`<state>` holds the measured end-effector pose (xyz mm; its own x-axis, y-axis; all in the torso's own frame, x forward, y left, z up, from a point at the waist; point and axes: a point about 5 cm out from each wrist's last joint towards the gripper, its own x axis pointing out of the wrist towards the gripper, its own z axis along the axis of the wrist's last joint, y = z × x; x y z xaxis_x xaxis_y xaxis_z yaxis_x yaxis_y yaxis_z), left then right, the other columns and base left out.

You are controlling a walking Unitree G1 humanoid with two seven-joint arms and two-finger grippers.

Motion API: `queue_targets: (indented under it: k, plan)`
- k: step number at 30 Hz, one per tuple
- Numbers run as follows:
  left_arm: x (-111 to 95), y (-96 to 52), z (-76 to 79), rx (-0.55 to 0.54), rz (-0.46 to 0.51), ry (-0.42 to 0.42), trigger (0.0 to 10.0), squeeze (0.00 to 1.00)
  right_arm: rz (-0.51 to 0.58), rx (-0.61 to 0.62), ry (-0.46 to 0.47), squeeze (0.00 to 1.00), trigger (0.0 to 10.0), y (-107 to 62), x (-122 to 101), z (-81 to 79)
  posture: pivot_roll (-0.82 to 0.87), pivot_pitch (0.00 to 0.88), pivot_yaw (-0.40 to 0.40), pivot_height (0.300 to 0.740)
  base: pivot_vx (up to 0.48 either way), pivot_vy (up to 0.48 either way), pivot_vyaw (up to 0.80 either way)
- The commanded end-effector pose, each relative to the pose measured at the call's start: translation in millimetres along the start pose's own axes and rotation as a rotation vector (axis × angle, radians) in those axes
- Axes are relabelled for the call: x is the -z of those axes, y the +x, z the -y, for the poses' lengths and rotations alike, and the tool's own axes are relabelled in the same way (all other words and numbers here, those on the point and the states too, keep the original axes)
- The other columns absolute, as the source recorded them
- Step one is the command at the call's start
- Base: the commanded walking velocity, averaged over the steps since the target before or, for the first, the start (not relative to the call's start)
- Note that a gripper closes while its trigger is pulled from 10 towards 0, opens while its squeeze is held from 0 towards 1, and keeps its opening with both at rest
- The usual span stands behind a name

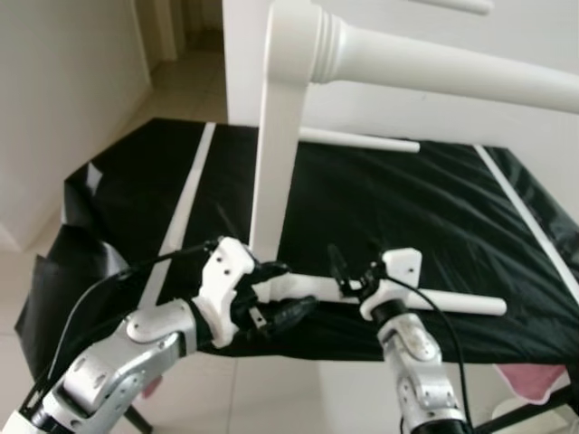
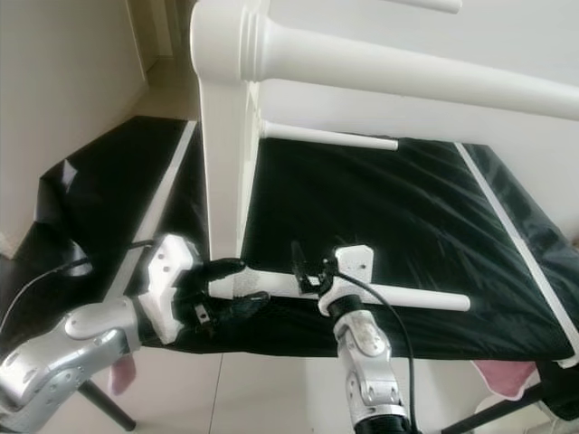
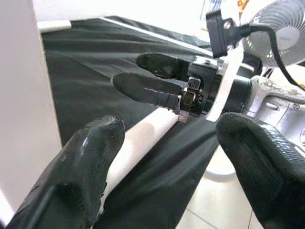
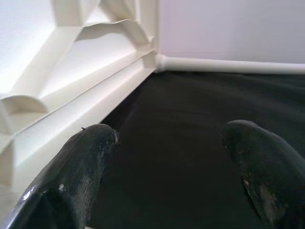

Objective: Building children table

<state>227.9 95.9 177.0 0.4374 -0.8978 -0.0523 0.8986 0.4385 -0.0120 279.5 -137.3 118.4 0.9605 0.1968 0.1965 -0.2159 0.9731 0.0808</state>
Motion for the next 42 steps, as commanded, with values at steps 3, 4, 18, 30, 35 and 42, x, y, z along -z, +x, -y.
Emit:
queue_targets:
  k: [3,4,18,30,35,42]
  plan:
    - [2.8,2.7,0.9,0.058,-0.008,0.011,10.0,0.0,-0.024,0.021,0.001,0.0,10.0,-4.0,2.4,3.7,0.07,0.0,-0.053,0.74,0.0,0.0,0.0]
    - [3.4,3.5,0.4,0.061,-0.009,0.015,10.0,0.0,-0.028,0.022,0.001,0.0,10.0,-4.2,2.9,2.4,0.07,0.0,-0.052,0.74,0.0,0.0,0.0]
    - [17.2,9.7,-4.8,0.044,-0.07,0.045,10.0,0.0,-0.063,-0.013,0.019,0.0,10.0,-4.4,8.7,-7.6,0.08,0.0,-0.052,0.74,0.0,0.0,0.0]
    - [19.3,0.7,-15.4,0.025,-0.107,0.079,10.0,0.0,-0.108,-0.2,0.043,0.0,10.0,13.3,16.0,-43.7,0.08,0.0,-0.05,0.74,0.0,0.0,0.0]
    - [18.5,1.2,-23.5,-0.031,-0.105,0.106,10.0,0.0,-0.122,-0.275,0.051,0.0,10.0,21.5,18.3,-59.3,0.09,0.0,-0.056,0.74,0.0,0.0,0.0]
    - [16.2,-0.1,-35.1,-0.116,-0.093,0.154,10.0,0.0,-0.131,-0.337,0.075,0.0,10.0,31.1,17.1,-74.3,0.1,0.0,-0.06,0.74,0.0,0.0,0.0]
